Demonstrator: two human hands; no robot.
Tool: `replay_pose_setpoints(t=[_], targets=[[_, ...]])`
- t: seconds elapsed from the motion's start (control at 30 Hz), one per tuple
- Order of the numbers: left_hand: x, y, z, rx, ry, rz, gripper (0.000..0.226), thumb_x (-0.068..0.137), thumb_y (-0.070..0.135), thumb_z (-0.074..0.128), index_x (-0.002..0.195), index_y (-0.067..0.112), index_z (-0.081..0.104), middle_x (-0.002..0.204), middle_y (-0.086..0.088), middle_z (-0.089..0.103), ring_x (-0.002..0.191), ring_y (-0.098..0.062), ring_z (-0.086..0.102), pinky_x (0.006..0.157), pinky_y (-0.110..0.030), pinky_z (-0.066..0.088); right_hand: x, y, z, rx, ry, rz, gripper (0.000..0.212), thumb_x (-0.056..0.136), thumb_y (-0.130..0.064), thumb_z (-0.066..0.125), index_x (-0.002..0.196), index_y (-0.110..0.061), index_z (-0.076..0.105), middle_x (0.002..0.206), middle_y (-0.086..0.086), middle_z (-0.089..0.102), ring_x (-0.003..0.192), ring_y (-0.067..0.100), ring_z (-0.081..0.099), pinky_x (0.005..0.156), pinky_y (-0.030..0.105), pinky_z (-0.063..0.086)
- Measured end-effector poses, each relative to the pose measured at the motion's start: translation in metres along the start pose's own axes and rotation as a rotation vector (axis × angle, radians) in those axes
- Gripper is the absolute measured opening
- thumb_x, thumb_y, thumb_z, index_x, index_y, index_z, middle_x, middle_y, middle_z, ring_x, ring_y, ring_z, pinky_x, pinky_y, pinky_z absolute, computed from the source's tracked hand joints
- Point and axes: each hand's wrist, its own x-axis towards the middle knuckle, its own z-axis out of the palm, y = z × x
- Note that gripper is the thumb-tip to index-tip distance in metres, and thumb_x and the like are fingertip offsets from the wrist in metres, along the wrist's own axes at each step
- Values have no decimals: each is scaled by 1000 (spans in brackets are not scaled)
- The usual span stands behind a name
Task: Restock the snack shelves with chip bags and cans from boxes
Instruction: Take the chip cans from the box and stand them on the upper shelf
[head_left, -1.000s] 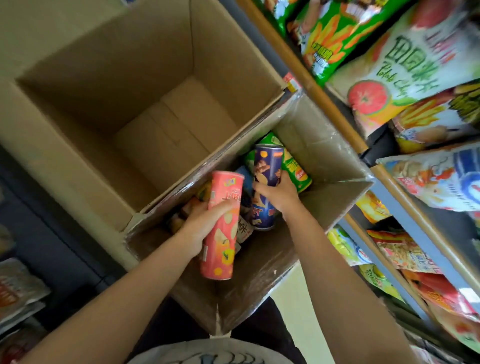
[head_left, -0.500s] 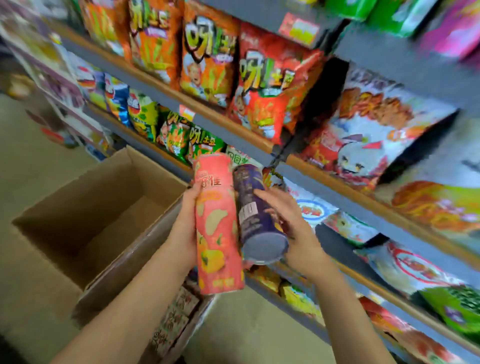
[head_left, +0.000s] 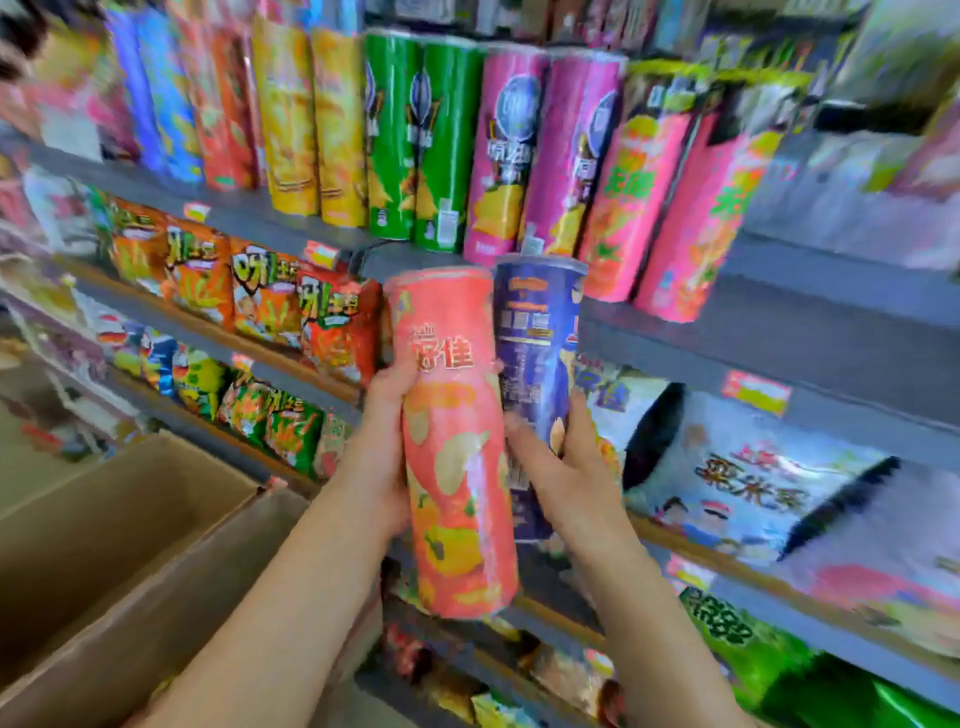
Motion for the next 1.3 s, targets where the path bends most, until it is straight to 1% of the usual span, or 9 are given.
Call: replay_pose_setpoints(t=[0.2,0.33,0.43,0.53,0.73,0.83,1.0,1.17,1.3], targets=[[39,7,109,109,-191,31,88,22,62,89,93,13,79,80,-10,75,64,-21,70,56,-27,56,6,-67,-86,-27,287,-269,50,81,-34,67,128,-22,54,103,-17,71,90,0,67,77,12,48],[69,4,151,239,-278,98,38,65,43,74,89,14,68,65,1,73,56,-9,68,69,-33,57,26,-96,-151,-103,547,-393,47,77,-45,72,116,-22,57,92,-20,70,83,0,65,80,21,51],[93,-1,158,370,-309,254,99,53,66,82,116,-7,62,55,12,68,50,3,64,81,-22,57,60,-98,-200,-147,626,-379,39,81,-36,77,107,-20,53,91,-12,71,80,7,66,85,36,55],[103,-13,178,296,-206,120,81,52,54,79,117,8,66,102,-16,72,80,-24,72,84,-42,58,96,-85,-232,-159,596,-246,40,82,-24,80,103,-19,46,92,-9,66,83,13,64,87,44,55],[117,-10,204,301,-210,266,34,75,35,71,106,20,67,95,-7,74,84,-22,70,83,-41,58,148,-63,-236,-213,481,-86,62,72,-35,85,115,-17,45,106,4,66,83,19,64,63,30,54],[124,-11,219,379,-207,359,37,75,31,81,108,25,64,87,2,76,77,-15,72,70,-32,58,166,-64,-232,-231,431,-54,57,77,-34,80,118,-16,46,108,7,66,84,19,61,70,34,50],[147,-29,244,537,-144,444,54,64,41,84,112,32,60,106,-1,75,95,-19,73,85,-40,59,156,-77,-240,-253,330,1,39,92,-37,66,121,-15,51,120,6,65,98,20,63,87,40,52],[168,-56,242,766,-60,599,64,78,32,82,132,22,50,112,10,65,96,-2,65,81,-17,50,110,-90,-249,-286,569,-185,44,105,-44,40,105,-4,59,104,16,65,99,27,62,83,39,46],[164,-84,199,1117,-36,777,66,85,37,74,141,22,41,128,6,55,114,-11,56,90,-22,47,84,-73,-247,-379,248,-134,26,97,-46,58,100,-20,61,87,2,68,78,8,65,69,25,49]])
